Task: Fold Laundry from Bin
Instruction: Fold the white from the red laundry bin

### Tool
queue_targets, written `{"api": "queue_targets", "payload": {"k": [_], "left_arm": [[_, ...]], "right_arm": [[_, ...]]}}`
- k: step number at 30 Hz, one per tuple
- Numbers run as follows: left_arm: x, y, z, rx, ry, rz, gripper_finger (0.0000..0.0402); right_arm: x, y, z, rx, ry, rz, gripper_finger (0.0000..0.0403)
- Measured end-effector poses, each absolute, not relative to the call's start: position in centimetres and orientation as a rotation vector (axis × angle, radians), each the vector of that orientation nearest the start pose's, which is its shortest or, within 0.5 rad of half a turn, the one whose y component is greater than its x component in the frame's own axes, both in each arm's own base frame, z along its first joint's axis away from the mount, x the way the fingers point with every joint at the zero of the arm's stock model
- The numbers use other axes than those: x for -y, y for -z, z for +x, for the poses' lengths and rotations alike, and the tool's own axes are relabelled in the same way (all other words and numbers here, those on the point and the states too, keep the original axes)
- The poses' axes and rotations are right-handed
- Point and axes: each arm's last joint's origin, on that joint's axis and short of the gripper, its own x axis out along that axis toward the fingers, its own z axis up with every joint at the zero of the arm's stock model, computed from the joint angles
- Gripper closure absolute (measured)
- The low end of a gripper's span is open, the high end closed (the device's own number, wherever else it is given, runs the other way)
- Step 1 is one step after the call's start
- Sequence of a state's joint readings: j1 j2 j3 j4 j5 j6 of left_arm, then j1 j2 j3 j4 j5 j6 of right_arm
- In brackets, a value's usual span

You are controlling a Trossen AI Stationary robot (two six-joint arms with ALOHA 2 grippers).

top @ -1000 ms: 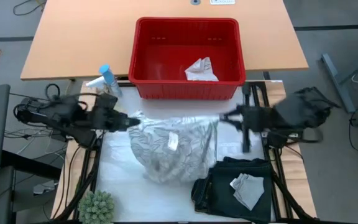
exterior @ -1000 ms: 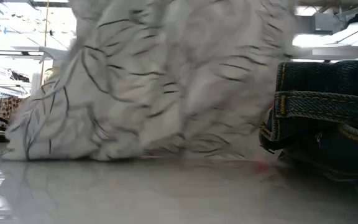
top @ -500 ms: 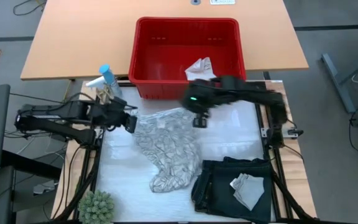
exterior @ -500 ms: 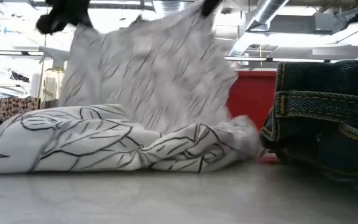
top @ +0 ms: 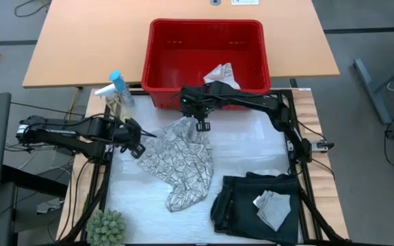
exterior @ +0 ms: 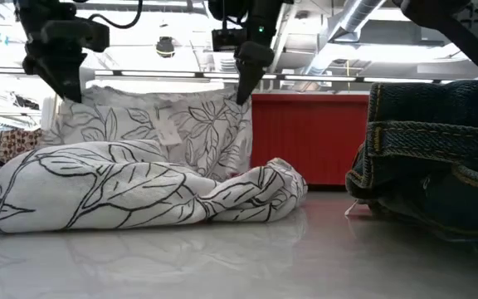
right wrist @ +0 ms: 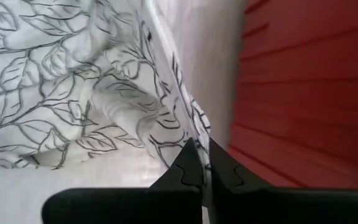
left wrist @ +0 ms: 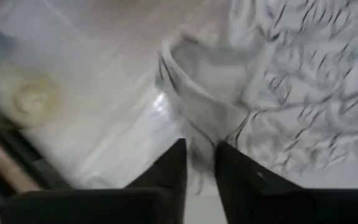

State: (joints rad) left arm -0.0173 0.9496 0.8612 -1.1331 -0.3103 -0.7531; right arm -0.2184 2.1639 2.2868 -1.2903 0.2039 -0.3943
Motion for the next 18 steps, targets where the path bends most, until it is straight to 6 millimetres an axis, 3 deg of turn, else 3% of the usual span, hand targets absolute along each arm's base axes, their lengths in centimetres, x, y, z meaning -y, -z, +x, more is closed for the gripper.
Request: {"api": "queue_targets", "payload": {"k": [5, 10, 14, 18], "left_arm": [[-0.7, -26.5, 13.5, -1.137, -0.734, -0.36, 0.0267], [-0.9, -26.3, 12.1, -1.217, -0.873, -0.354, 0.0247], [-0.4, -26.7, 13.4, -1.077, -0.774, -0.482, 0.0249], [0.5, -27.1, 16.0, -0.851, -0.613, -0.424, 0.025]], "right_arm": [[11.0, -32.9, 42.6, -1.208, 0.154, -0.337, 0.0382], [12.6, -33.0, 42.4, -1.201, 0.188, -0.326, 0.0382], [13.3, -33.0, 42.7, -1.158, 0.225, -0.308, 0.0352], [13.0, -33.9, 41.8, -1.181, 0.178, -0.347, 0.0288]]}}
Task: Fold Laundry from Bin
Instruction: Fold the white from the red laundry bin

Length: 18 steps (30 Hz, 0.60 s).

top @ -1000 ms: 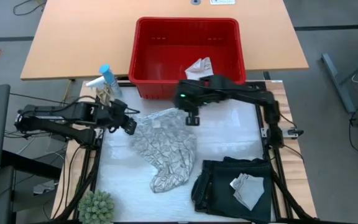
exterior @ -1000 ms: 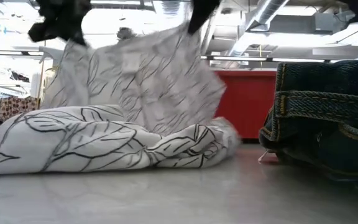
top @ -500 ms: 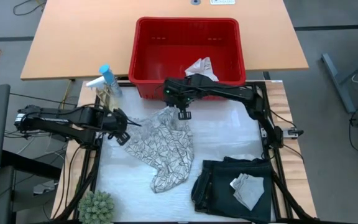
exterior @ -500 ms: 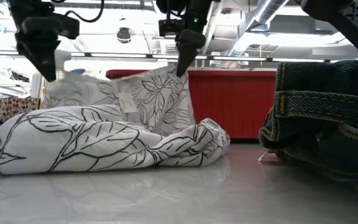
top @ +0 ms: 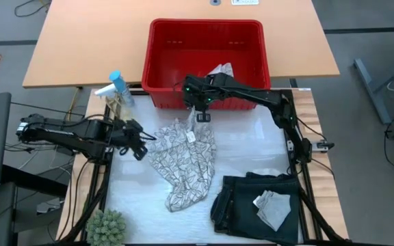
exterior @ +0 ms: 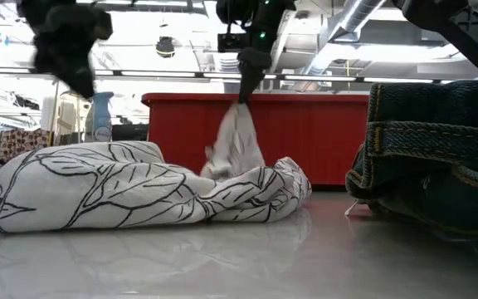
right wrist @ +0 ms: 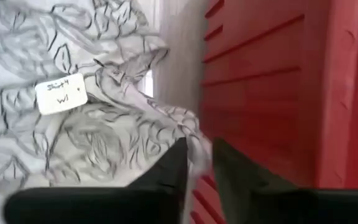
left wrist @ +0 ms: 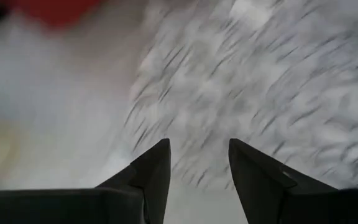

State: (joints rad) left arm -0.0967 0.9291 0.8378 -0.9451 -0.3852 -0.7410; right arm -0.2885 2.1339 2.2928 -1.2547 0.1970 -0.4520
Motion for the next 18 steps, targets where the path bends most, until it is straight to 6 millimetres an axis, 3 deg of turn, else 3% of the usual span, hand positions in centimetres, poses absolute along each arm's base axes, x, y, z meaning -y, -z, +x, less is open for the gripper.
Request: {"api": "queue_targets", "payload": {"k": [3, 7, 10, 13, 18], "left_arm": [[0.6, -25.9, 17.1, -0.757, -0.577, -0.369, 0.025], [0.5, -22.2, 17.4, -0.75, -0.541, -0.317, 0.025], [0.7, -19.3, 17.1, -0.772, -0.465, -0.284, 0.0248], [0.9, -17.8, 17.0, -0.788, -0.332, -0.22, 0.0247], [0.6, -17.0, 16.5, -0.822, -0.362, 0.019, 0.0247]], "right_arm": [[12.0, -36.1, 40.3, -1.174, 0.14, -0.386, 0.0251], [10.6, -39.1, 37.9, -1.139, 0.104, -0.32, 0.022], [8.6, -41.6, 35.6, -1.038, -0.103, -0.125, 0.0212], [5.6, -43.8, 33.9, -0.923, -0.345, 0.057, 0.0211], [0.9, -43.9, 33.6, -0.972, -0.434, 0.008, 0.021]]}}
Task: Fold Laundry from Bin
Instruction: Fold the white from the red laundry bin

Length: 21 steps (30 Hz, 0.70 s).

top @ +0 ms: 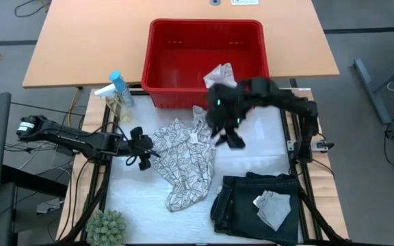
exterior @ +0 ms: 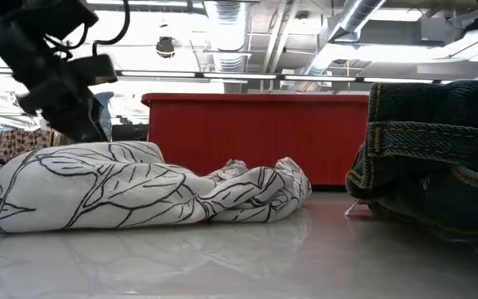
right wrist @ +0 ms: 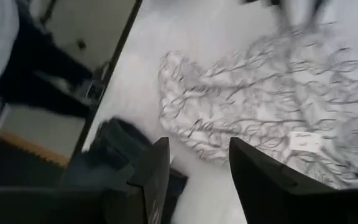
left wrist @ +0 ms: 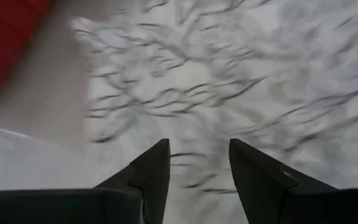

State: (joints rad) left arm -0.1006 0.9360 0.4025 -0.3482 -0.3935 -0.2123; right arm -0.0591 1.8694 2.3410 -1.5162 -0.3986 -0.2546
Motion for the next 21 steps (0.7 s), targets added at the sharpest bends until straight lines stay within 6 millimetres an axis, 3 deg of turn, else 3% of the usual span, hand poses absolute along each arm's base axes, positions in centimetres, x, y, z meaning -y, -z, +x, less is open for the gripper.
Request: {"api": "queue_targets", "payload": {"k": [3, 10, 13, 17, 21], "left_arm": [[0.3, -16.2, 16.1, -0.864, -0.357, 0.123, 0.0246], [0.2, -14.4, 15.6, -0.926, -0.297, 0.146, 0.0246], [0.1, -13.6, 15.6, -0.922, -0.326, 0.161, 0.0246], [0.4, -12.7, 16.0, -0.962, -0.229, 0.111, 0.0251], [0.5, -11.7, 16.5, -1.005, -0.247, 0.041, 0.0291]], "right_arm": [[-1.4, -43.0, 33.9, -1.017, -0.469, -0.026, 0.021], [-5.9, -39.0, 34.9, -1.156, -0.528, 0.015, 0.021], [-7.9, -37.4, 35.4, -1.157, -0.555, 0.014, 0.021], [-10.2, -35.0, 36.3, -1.127, -0.589, 0.005, 0.021], [-11.6, -33.5, 37.3, -1.029, -0.622, -0.028, 0.0211]]}}
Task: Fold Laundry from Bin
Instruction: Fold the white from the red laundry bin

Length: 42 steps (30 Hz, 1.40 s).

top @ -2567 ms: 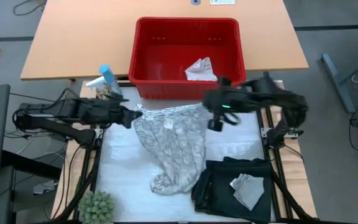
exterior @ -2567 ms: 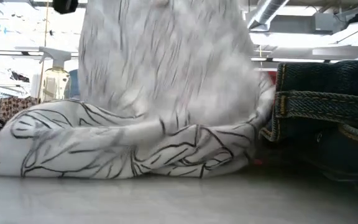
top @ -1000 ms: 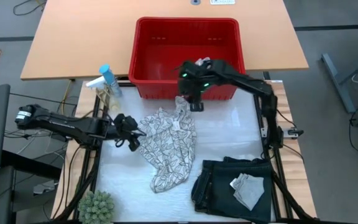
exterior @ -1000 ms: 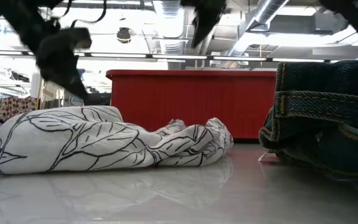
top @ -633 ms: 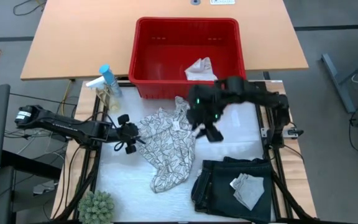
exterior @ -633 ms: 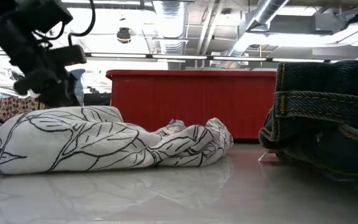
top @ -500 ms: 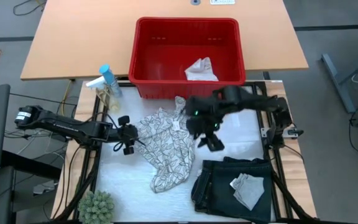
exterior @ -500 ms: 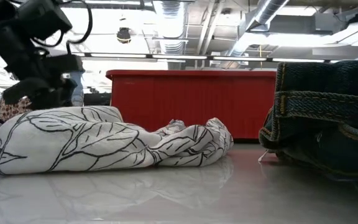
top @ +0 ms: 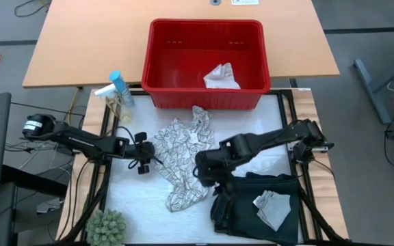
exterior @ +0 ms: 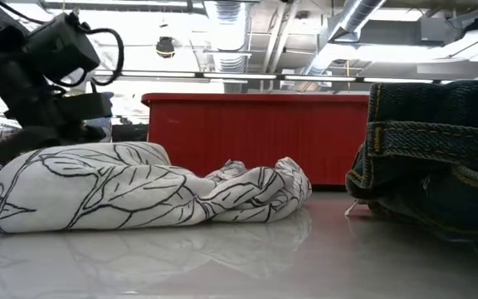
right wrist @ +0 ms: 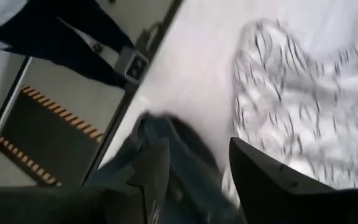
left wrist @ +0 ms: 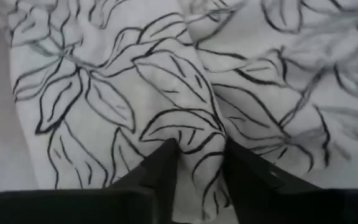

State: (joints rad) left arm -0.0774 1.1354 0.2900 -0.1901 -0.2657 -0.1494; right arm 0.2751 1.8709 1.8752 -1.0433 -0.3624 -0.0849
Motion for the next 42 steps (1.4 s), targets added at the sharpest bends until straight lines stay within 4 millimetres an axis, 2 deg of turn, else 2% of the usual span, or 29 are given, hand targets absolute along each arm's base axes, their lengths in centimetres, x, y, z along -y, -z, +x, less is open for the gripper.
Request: {"api": "queue_targets", "payload": {"k": [5, 10, 16, 22, 26, 28, 32, 37, 40, 42], "left_arm": [[0.3, -10.8, 16.9, -0.978, -0.465, -0.175, 0.0387], [0.1, -10.6, 17.0, -0.826, -0.742, -0.489, 0.0399], [-0.4, -10.7, 17.3, -0.727, -0.827, -0.562, 0.0399], [-0.8, -10.8, 17.6, -0.694, -0.822, -0.66, 0.0399], [-0.8, -10.8, 17.6, -0.691, -0.819, -0.66, 0.0399], [-0.8, -10.8, 17.6, -0.693, -0.814, -0.664, 0.0399], [-0.7, -10.9, 17.7, -0.695, -0.799, -0.675, 0.04], [-0.7, -10.9, 17.7, -0.694, -0.799, -0.676, 0.04], [-0.7, -10.9, 17.8, -0.689, -0.795, -0.696, 0.04], [-0.6, -10.9, 17.8, -0.688, -0.787, -0.727, 0.04]], "right_arm": [[-11.8, -31.8, 39.5, -0.806, -0.575, -0.143, 0.0232], [-11.7, -29.2, 41.0, -0.623, -0.558, -0.143, 0.0249], [-13.3, -25.7, 41.4, -0.503, -0.613, -0.257, 0.0252], [-14.9, -20.7, 43.6, -0.49, -0.636, -0.278, 0.0247], [-16.4, -18.9, 44.2, -0.459, -0.634, -0.285, 0.0246], [-16.7, -18.0, 44.3, -0.482, -0.565, -0.305, 0.0246], [-16.2, -15.2, 44.7, -0.575, -0.462, -0.352, 0.0246], [-15.7, -12.4, 45.2, -0.635, -0.436, -0.286, 0.0246], [-15.9, -11.6, 45.3, -0.664, -0.413, -0.24, 0.025], [-15.8, -11.5, 45.1, -0.691, -0.396, -0.204, 0.0269]]}}
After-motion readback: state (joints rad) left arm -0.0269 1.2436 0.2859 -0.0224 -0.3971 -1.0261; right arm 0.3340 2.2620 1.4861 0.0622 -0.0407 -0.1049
